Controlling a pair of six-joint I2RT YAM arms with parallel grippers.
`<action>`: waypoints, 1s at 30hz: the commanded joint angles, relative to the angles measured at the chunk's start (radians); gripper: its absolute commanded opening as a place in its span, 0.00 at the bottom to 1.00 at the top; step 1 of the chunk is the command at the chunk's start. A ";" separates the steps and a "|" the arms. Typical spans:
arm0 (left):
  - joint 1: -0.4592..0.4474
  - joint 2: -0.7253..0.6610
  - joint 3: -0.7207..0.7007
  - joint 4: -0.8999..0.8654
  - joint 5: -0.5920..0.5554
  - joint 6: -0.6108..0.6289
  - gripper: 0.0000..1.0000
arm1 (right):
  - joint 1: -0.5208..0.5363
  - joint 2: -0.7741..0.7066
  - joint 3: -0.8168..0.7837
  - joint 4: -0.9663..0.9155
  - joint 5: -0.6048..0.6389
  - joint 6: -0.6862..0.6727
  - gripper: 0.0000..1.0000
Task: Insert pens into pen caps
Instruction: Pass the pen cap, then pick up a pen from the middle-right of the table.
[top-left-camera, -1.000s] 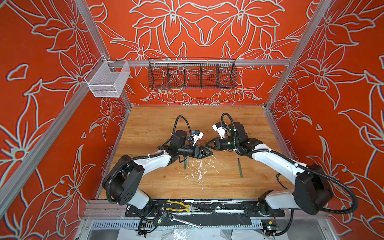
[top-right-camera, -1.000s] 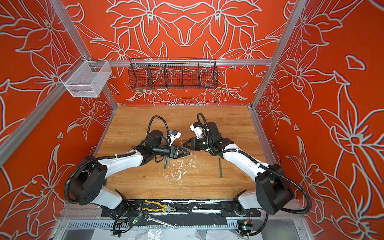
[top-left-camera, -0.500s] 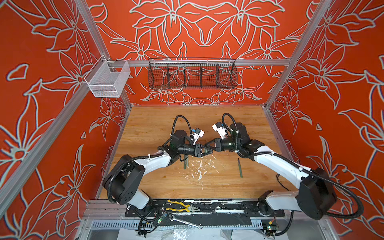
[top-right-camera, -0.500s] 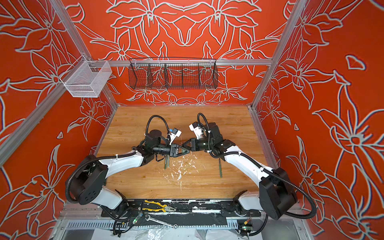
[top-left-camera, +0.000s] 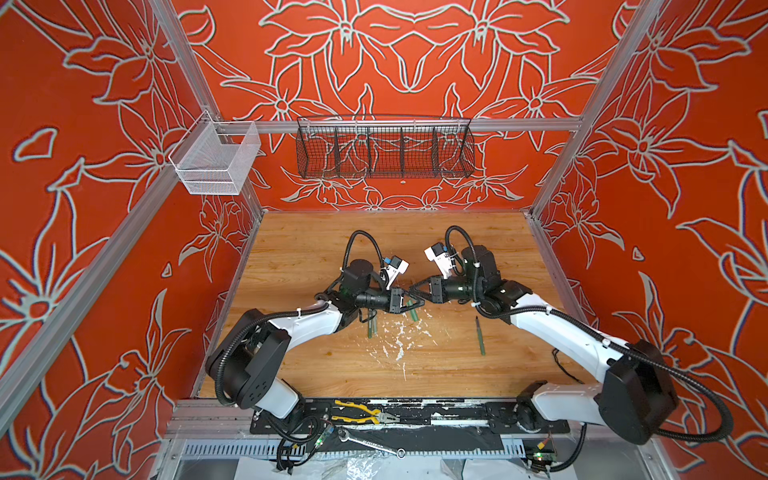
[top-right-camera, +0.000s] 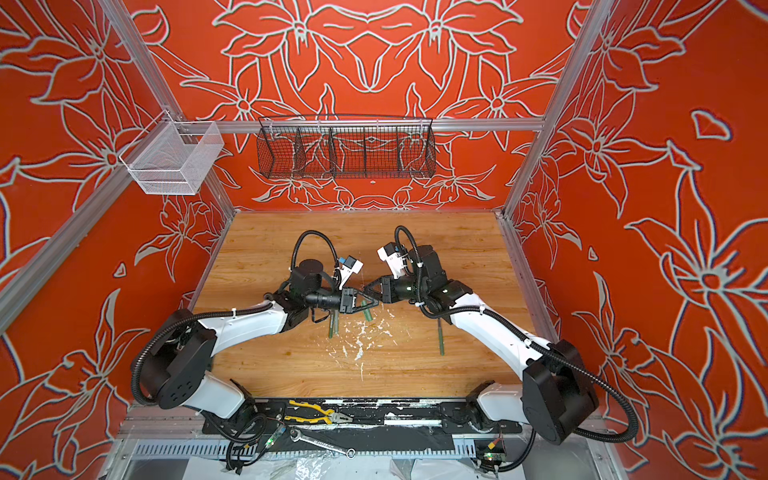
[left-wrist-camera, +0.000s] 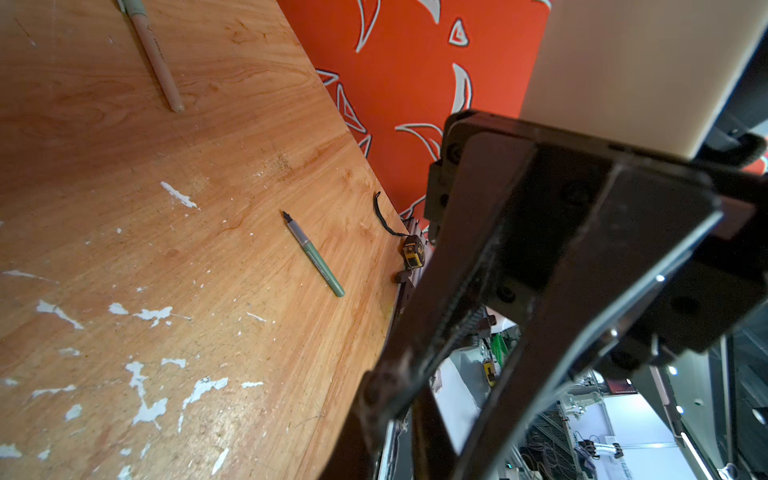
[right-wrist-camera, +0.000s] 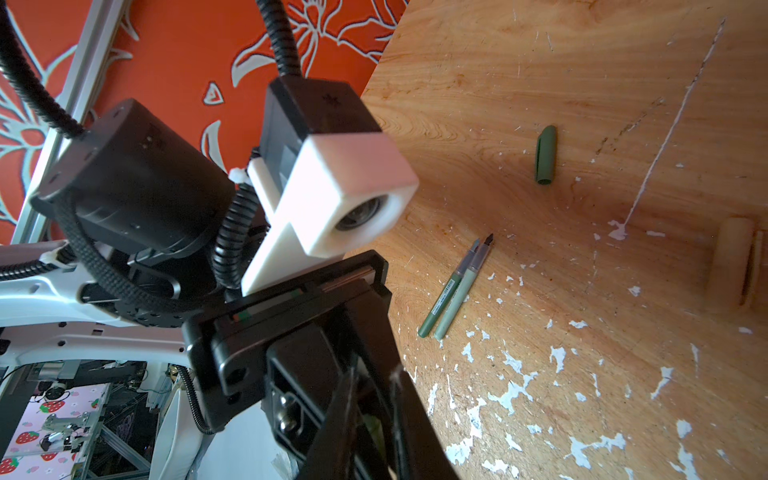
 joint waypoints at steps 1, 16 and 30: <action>-0.001 -0.008 -0.002 0.031 0.006 0.005 0.06 | 0.015 -0.015 -0.010 -0.011 0.004 -0.016 0.19; 0.012 -0.229 0.059 -0.492 -0.251 0.386 0.03 | -0.021 -0.133 0.004 -0.443 0.510 -0.109 0.64; 0.013 -0.415 0.080 -0.623 -0.370 0.555 0.00 | -0.018 -0.103 -0.109 -0.797 0.808 0.078 0.69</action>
